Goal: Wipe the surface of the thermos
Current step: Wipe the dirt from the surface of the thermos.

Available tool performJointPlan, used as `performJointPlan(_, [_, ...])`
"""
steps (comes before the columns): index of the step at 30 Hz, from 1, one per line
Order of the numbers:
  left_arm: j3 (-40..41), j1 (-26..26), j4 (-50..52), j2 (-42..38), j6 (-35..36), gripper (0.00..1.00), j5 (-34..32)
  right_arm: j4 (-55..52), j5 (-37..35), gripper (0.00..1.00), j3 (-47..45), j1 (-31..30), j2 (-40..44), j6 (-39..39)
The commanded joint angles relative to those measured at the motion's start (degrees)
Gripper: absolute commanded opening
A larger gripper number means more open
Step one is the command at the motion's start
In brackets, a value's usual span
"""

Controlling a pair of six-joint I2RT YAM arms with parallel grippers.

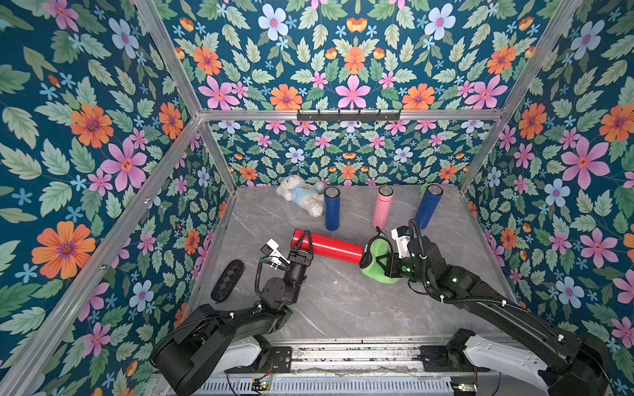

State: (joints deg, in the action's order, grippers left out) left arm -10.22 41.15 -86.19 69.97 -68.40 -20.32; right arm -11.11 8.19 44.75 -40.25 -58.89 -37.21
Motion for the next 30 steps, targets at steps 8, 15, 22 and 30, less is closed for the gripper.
performJointPlan(8, [-2.1, -1.1, -5.9, 1.7, -14.1, 0.00, 1.4, 14.5, 10.1, 0.00, 4.6, 0.1, -6.0, 2.9])
performJointPlan(15, [-4.2, -1.5, -9.6, 6.0, -16.3, 0.00, 4.6, 17.5, 11.4, 0.00, 5.3, 0.1, -12.0, 2.2])
performJointPlan(22, [-4.2, -1.6, -12.0, 6.9, -15.9, 0.00, 5.0, 13.1, 8.7, 0.00, 7.6, 0.0, -15.6, 1.9])
performJointPlan(30, [-3.7, -1.9, -11.0, 5.9, -14.8, 0.00, 4.7, 5.7, 5.9, 0.00, 11.8, 0.0, -16.7, 3.1])
